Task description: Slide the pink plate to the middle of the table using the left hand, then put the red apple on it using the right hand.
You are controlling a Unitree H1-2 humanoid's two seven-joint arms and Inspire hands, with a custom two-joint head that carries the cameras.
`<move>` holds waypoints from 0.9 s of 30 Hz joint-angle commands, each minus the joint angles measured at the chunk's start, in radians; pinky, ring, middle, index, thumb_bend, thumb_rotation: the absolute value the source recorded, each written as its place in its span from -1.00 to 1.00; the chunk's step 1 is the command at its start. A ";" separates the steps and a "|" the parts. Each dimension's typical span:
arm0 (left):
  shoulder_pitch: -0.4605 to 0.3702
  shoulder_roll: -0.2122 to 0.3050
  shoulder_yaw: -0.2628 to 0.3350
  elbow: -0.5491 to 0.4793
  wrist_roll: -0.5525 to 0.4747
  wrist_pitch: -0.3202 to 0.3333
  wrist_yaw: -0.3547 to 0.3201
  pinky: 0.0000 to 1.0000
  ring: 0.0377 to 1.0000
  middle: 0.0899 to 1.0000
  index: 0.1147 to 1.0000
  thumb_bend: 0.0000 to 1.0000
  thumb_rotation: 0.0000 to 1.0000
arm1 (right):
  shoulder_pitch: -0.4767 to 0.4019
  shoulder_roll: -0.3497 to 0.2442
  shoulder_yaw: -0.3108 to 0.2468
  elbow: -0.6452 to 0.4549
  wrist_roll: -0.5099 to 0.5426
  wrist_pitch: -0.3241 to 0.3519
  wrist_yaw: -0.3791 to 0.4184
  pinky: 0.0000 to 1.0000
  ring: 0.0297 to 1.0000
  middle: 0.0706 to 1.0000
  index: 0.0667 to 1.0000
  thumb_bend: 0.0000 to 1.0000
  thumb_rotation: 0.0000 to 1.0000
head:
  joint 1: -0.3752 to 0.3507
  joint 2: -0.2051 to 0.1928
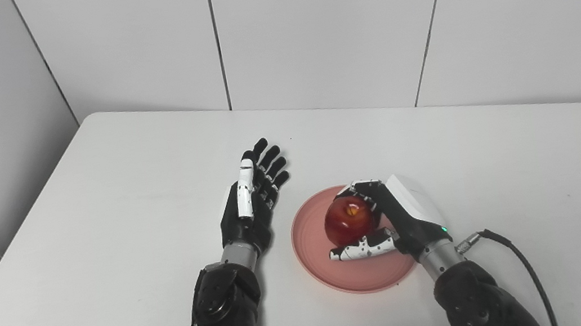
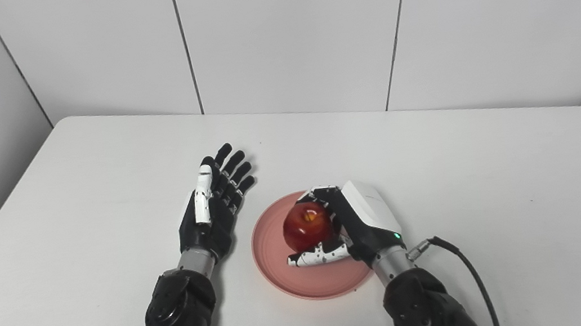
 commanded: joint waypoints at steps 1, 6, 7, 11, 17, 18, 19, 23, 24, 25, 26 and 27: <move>-0.004 -0.005 -0.007 -0.015 -0.001 0.007 -0.003 0.83 0.83 0.83 0.80 -0.24 1.00 | -0.022 -0.002 -0.015 -0.048 -0.002 -0.007 -0.003 -0.09 0.04 0.14 0.16 0.78 -0.51 | 0.000 -0.001; -0.003 -0.008 -0.007 -0.018 -0.003 0.011 -0.001 0.83 0.83 0.83 0.80 -0.24 1.00 | -0.016 -0.007 -0.023 -0.073 -0.003 -0.010 0.011 -0.01 0.12 0.20 0.27 0.97 -0.35 | 0.002 0.004; -0.004 -0.008 -0.006 -0.017 -0.003 0.010 -0.001 0.83 0.83 0.83 0.80 -0.25 1.00 | -0.014 -0.008 -0.024 -0.077 -0.002 -0.010 0.014 0.03 0.15 0.23 0.30 0.99 -0.32 | 0.002 0.004; -0.007 -0.006 -0.007 -0.012 -0.002 0.007 -0.002 0.83 0.83 0.83 0.80 -0.24 1.00 | -0.011 -0.014 -0.031 -0.091 0.010 -0.010 0.028 0.17 0.28 0.35 0.37 1.00 -0.25 | 0.001 0.003; -0.007 -0.006 -0.004 -0.015 -0.005 0.012 -0.001 0.82 0.82 0.83 0.80 -0.24 1.00 | -0.007 -0.021 -0.041 -0.111 0.023 0.007 0.068 0.39 0.51 0.54 0.51 1.00 -0.26 | -0.004 0.005; -0.007 -0.005 -0.004 -0.015 -0.006 0.010 -0.002 0.82 0.82 0.83 0.80 -0.24 1.00 | -0.007 -0.023 -0.041 -0.112 0.025 0.006 0.071 0.41 0.53 0.56 0.53 1.00 -0.25 | -0.005 0.005; -0.007 -0.005 -0.004 -0.015 -0.006 0.011 -0.003 0.82 0.82 0.83 0.80 -0.24 1.00 | -0.006 -0.027 -0.042 -0.114 0.028 0.000 0.074 0.42 0.54 0.57 0.55 1.00 -0.24 | -0.007 0.005; -0.005 -0.001 -0.006 -0.019 -0.002 0.014 -0.003 0.82 0.82 0.82 0.80 -0.24 1.00 | -0.007 -0.034 -0.044 -0.116 0.038 -0.019 0.082 0.44 0.55 0.59 0.60 1.00 -0.19 | -0.016 0.004; -0.004 0.000 -0.007 -0.018 0.000 0.012 -0.003 0.82 0.82 0.82 0.80 -0.24 1.00 | -0.007 -0.036 -0.045 -0.117 0.041 -0.021 0.083 0.45 0.56 0.61 0.62 1.00 -0.18 | -0.021 0.004; -0.004 0.001 -0.007 -0.019 0.001 0.012 -0.004 0.82 0.82 0.82 0.80 -0.23 1.00 | -0.007 -0.038 -0.045 -0.118 0.044 -0.023 0.084 0.45 0.57 0.62 0.64 1.00 -0.17 | -0.022 0.004; -0.003 0.002 -0.007 -0.019 0.001 0.013 -0.005 0.83 0.82 0.83 0.81 -0.23 1.00 | -0.007 -0.040 -0.045 -0.118 0.046 -0.026 0.084 0.47 0.60 0.65 0.68 1.00 -0.15 | -0.029 0.004; -0.003 0.003 -0.007 -0.018 0.001 0.012 -0.005 0.83 0.82 0.83 0.81 -0.23 1.00 | -0.008 -0.042 -0.045 -0.120 0.048 -0.028 0.085 0.49 0.63 0.69 0.71 1.00 -0.14 | -0.029 0.004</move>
